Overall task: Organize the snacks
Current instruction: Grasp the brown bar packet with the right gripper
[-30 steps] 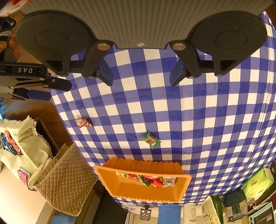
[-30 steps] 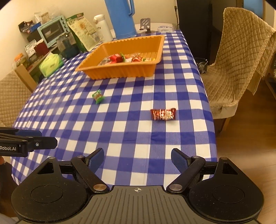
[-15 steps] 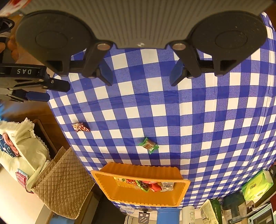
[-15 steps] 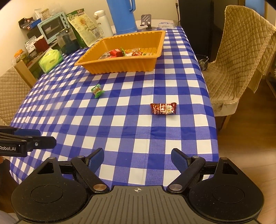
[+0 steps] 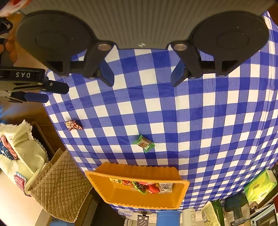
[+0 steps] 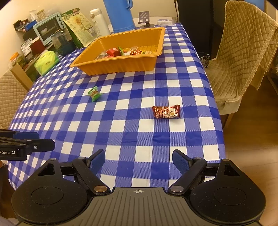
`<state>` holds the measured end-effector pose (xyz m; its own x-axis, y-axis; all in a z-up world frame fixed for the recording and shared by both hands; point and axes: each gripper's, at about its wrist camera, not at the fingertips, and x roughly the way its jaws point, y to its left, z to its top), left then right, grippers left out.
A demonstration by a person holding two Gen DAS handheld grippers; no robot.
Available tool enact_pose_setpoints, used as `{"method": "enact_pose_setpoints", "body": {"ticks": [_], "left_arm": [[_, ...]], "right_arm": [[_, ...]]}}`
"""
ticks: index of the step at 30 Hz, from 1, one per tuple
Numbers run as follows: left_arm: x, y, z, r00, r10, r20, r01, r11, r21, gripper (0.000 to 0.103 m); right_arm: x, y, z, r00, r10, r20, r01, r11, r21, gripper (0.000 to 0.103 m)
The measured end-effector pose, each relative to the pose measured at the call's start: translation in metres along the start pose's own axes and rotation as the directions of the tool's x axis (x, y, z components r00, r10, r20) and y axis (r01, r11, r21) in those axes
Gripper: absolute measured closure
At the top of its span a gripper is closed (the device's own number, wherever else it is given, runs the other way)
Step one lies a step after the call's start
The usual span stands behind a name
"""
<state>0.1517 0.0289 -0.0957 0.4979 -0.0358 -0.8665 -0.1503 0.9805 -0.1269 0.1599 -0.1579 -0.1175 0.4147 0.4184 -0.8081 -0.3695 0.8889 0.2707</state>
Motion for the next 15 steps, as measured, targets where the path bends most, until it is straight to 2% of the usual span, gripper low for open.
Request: {"method": "enact_pose_setpoints", "body": {"ticks": [10,11,13,15], "left_arm": [[0.018,0.010,0.019,1.000,0.003,-0.009,-0.002,1.000,0.009,0.034],[0.019,0.011,0.021,1.000,0.003,-0.009,-0.003,1.000,0.010,0.034],[0.022,0.014,0.025,1.000,0.003,-0.009,-0.003,1.000,0.009,0.034],[0.026,0.016,0.028,1.000,0.002,-0.010,-0.002,1.000,0.008,0.034]], "right_arm": [[0.019,-0.012,0.017,1.000,-0.006,0.027,0.004,0.996,0.087,0.020],[0.020,-0.014,0.019,1.000,-0.008,0.028,0.005,0.995,0.097,0.022],[0.025,-0.018,0.023,1.000,-0.013,0.024,0.010,0.993,0.120,0.033],[0.029,-0.023,0.026,1.000,-0.017,0.024,0.013,0.988,0.153,0.035]]}}
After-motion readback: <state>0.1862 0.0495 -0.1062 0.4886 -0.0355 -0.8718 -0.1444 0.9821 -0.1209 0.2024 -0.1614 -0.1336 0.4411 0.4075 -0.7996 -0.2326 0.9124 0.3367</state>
